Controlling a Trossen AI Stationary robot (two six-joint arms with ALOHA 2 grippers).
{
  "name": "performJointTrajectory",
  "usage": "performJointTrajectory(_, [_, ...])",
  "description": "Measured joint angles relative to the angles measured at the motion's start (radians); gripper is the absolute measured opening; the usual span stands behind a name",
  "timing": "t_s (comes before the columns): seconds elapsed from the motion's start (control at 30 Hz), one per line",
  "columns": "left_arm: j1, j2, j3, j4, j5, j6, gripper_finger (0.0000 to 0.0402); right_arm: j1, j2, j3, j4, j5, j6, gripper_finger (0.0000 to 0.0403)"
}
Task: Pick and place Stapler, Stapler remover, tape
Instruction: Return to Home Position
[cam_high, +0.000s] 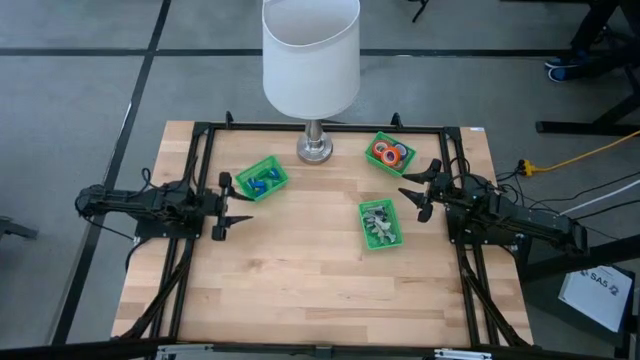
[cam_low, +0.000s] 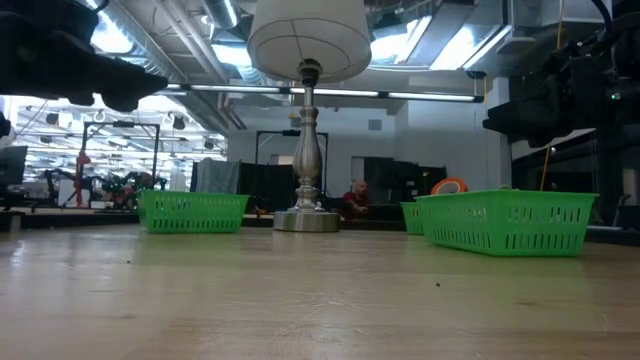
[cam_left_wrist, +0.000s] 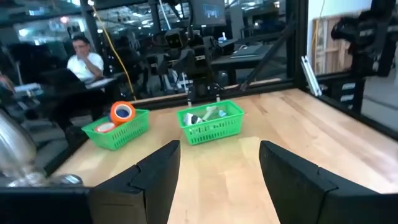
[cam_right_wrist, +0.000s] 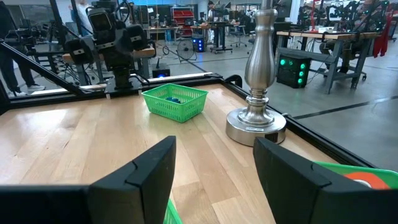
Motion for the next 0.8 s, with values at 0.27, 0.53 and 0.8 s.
performJointTrajectory(0.27, [0.000, 0.000, 0.000, 0.000, 0.001, -0.055, 0.0216, 0.000, 0.000, 0.000, 0.000, 0.000, 0.000, 0.0220])
performJointTrajectory(0.53, [0.000, 0.000, 0.000, 0.000, 0.001, -0.055, 0.0216, 0.000, 0.000, 0.000, 0.000, 0.000, 0.000, 0.0220])
performJointTrajectory(0.8, [0.000, 0.000, 0.000, 0.000, 0.001, -0.055, 0.0216, 0.000, 0.000, 0.000, 0.000, 0.000, 0.000, 0.0220])
